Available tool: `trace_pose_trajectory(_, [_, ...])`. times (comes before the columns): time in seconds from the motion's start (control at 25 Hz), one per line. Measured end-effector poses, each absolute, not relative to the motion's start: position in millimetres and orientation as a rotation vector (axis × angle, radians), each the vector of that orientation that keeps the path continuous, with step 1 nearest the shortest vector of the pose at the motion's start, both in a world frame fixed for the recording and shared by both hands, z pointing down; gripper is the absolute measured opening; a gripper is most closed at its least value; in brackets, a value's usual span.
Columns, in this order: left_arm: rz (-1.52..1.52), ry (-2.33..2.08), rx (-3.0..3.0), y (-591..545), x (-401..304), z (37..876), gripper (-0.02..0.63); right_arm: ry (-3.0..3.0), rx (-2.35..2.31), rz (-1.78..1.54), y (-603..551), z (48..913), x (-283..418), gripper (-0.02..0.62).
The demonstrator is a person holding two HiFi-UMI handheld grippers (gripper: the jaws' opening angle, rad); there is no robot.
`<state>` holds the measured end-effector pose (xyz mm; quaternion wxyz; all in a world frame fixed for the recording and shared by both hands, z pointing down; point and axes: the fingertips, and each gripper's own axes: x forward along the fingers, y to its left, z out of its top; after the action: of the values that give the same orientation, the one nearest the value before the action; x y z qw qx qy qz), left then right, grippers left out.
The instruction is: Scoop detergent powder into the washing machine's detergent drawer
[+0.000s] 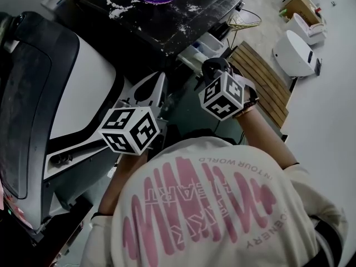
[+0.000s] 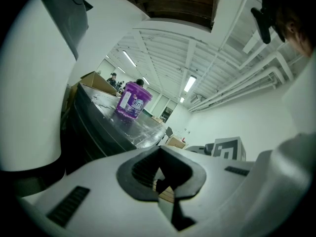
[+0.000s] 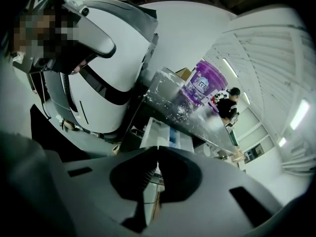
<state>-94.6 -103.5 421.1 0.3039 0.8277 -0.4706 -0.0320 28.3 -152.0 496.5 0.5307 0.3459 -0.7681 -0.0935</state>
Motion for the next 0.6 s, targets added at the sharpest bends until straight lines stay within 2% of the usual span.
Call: trace_pose_trajectory(0.6, [-0.122,-1.467,2.073,-82.6,-79.9,411.7,0.003,-1.924,0.642,-0.422,-147.5,491.5,34.3,0.006])
